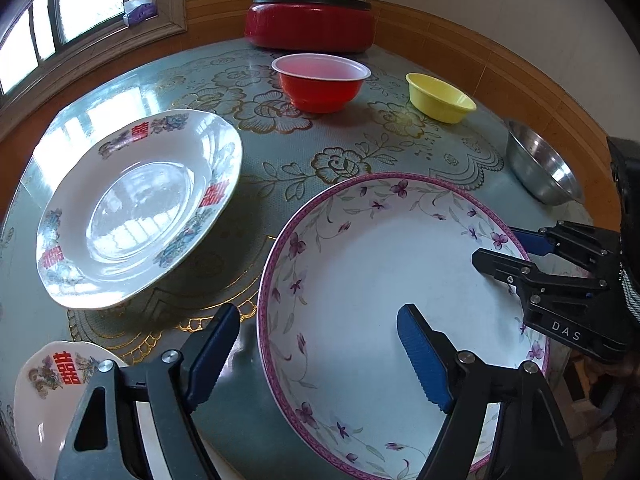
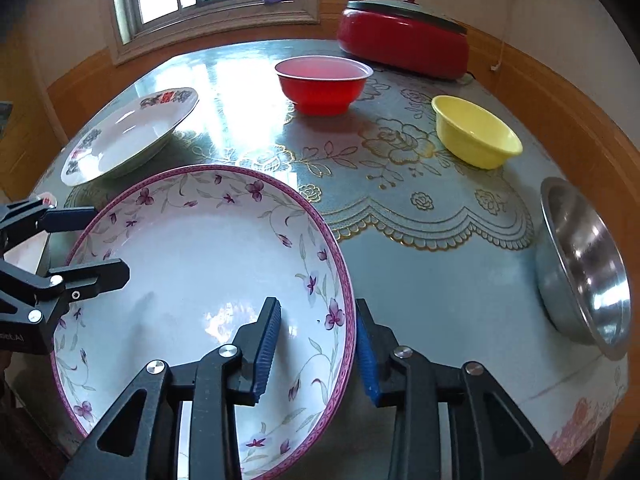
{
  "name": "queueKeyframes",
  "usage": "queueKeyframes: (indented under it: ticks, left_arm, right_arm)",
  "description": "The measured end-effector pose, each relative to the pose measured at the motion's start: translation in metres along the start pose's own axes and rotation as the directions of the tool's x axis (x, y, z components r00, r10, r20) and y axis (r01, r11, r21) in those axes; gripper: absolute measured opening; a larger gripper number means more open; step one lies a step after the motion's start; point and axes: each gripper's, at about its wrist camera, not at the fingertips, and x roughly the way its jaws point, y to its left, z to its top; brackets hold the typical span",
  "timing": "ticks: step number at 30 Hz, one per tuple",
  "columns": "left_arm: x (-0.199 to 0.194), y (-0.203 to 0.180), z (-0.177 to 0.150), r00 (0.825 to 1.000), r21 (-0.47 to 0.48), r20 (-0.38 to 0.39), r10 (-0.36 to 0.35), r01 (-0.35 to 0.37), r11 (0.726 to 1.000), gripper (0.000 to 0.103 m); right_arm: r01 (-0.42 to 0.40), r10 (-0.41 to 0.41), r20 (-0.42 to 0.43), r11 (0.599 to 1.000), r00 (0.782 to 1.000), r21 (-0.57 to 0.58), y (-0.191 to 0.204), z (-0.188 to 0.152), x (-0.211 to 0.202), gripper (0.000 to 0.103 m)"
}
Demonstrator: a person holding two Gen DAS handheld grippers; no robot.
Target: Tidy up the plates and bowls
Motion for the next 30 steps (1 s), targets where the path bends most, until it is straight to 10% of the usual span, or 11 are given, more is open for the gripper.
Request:
queueKeyframes:
  ticks: [14, 30]
  left_arm:
    - [0.006, -0.017, -0.009, 0.991, -0.186, 0.011, 0.136, -0.132, 0.974, 0.073]
    - [-0.004, -0.045, -0.030, 0.980, -0.255, 0.042, 0.193, -0.176, 0.951, 0.073]
  right_arm:
    - [-0.154, 0.154, -0.024, 0.943, 0.988, -0.294, -0.007, 0.011, 0.008, 0.037]
    - [-0.151, 0.156, -0.024, 0.893, 0.988, -0.423, -0.020, 0.010, 0.008, 0.039]
